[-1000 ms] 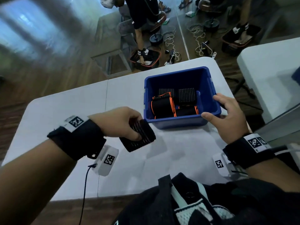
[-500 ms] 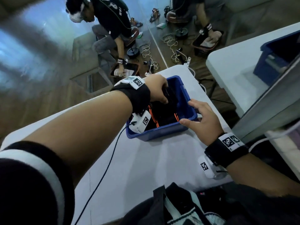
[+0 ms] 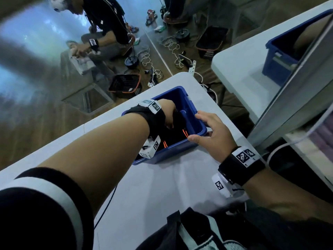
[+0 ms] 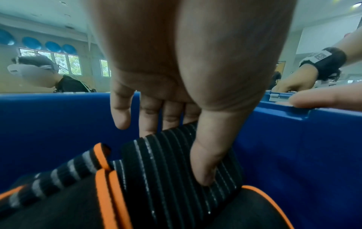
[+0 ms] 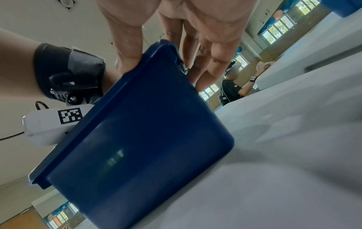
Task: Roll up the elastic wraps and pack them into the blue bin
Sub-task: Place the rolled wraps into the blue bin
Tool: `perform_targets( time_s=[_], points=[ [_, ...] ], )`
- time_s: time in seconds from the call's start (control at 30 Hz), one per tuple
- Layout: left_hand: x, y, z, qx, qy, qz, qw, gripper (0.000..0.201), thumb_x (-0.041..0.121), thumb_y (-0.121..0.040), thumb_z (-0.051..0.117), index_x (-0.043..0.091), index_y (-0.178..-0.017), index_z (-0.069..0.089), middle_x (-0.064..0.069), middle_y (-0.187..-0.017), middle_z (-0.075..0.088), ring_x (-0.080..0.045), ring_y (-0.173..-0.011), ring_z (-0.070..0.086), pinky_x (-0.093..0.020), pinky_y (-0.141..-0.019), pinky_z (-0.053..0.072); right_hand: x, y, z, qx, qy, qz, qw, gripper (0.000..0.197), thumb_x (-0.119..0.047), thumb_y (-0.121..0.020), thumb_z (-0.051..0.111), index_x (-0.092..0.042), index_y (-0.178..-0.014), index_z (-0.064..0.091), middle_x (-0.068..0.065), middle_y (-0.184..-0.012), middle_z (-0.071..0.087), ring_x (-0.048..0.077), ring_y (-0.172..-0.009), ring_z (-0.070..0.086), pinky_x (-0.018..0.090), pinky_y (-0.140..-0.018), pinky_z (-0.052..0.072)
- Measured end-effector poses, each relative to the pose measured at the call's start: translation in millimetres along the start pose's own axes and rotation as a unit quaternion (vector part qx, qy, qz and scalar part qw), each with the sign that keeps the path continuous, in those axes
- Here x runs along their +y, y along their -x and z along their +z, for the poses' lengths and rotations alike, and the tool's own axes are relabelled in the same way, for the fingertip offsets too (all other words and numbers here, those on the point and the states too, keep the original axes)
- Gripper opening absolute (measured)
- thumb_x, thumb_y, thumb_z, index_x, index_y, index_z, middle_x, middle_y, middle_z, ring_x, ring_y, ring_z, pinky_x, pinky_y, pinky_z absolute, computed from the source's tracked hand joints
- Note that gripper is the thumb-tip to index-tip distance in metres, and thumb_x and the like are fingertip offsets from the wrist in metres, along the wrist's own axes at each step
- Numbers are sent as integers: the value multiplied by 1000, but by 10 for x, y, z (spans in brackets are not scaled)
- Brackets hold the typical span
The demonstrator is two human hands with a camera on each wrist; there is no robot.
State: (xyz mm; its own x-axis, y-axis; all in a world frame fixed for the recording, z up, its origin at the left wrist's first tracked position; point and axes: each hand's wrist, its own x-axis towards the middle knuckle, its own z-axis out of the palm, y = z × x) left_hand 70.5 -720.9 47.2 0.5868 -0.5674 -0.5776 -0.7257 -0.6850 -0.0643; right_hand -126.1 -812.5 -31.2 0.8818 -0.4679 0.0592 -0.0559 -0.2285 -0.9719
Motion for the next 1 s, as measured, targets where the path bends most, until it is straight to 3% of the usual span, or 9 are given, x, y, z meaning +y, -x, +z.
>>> perform_targets(
  time_s=[0.13, 0.23, 0.37, 0.47, 0.6, 0.73, 0.83, 0.97, 1.0],
  points=[
    [3, -33, 95, 8, 13, -5, 1000, 29, 23, -72, 83, 16, -98, 73, -5, -87, 74, -26, -83, 70, -37, -72, 59, 3, 12, 1, 0, -9, 2, 1000, 71, -25, -72, 88, -29, -135, 57, -17, -137, 50, -7, -124, 50, 19, -88, 54],
    [-47, -9, 101, 26, 20, -4, 999, 38, 26, -73, 83, 17, -108, 69, -4, -98, 72, -26, -91, 68, -35, -75, 56, 10, 16, -2, -2, -7, -2, 1000, 71, -27, -72, 88, -30, -135, 57, -17, -138, 50, -6, -125, 50, 22, -88, 54],
    [-208, 183, -2, 86, 62, -1, 994, 55, 32, -76, 82, 20, -126, 62, -1, -114, 68, -24, -105, 64, -35, -88, 53, 10, 5, -7, -4, -1, -8, 1000, 70, -28, -73, 87, -30, -135, 57, -16, -138, 50, -5, -126, 49, 22, -89, 54],
    [-391, 456, -76, 117, 144, -6, 983, 44, 38, -80, 79, 22, -119, 66, 3, -110, 69, -18, -104, 65, -34, -94, 52, 22, 5, -14, -7, 11, -14, 1000, 69, -29, -74, 87, -29, -136, 56, -16, -139, 50, -6, -126, 48, 22, -88, 54],
    [-732, 905, 43, 157, 240, -35, 957, 27, 38, -84, 75, 26, -107, 69, 7, -99, 71, -14, -93, 68, -35, -91, 54, 40, -8, -15, -5, 7, -20, 1000, 69, -26, -73, 88, -25, -135, 58, -13, -138, 51, -5, -124, 50, 21, -85, 55],
    [-980, 1174, 493, 224, 289, -124, 922, 45, 35, -87, 74, 19, -127, 62, -5, -124, 63, -22, -110, 62, -36, -98, 49, 40, -19, -18, -11, 7, -20, 1000, 67, -20, -73, 87, -22, -133, 59, -10, -136, 52, -17, -115, 49, 10, -81, 52],
    [-996, 1235, 855, 216, 364, -182, 887, 56, 34, -92, 68, 15, -140, 47, -9, -131, 58, -24, -123, 57, -38, -101, 47, 13, -10, -31, -15, 28, -20, 999, 65, -23, -74, 86, -25, -133, 59, -12, -136, 51, -16, -114, 49, 15, -87, 51],
    [-892, 1176, 1152, 206, 572, -180, 773, 51, 20, -99, 58, 19, -145, 36, -15, -104, 72, -33, -92, 72, -54, -81, 60, -28, -5, -27, -17, 25, -7, 1000, 68, -22, -74, 86, -21, -135, 56, -8, -136, 53, -5, -111, 57, 25, -90, 54],
    [-873, 1158, 1194, 220, 583, -183, 760, 52, 17, -99, 57, 20, -145, 35, -18, -100, 72, -35, -87, 72, -55, -78, 60, -37, -2, -27, -17, 23, -2, 1000, 70, -22, -74, 87, -21, -136, 54, -8, -135, 53, 0, -111, 59, 27, -89, 54]
  ],
)
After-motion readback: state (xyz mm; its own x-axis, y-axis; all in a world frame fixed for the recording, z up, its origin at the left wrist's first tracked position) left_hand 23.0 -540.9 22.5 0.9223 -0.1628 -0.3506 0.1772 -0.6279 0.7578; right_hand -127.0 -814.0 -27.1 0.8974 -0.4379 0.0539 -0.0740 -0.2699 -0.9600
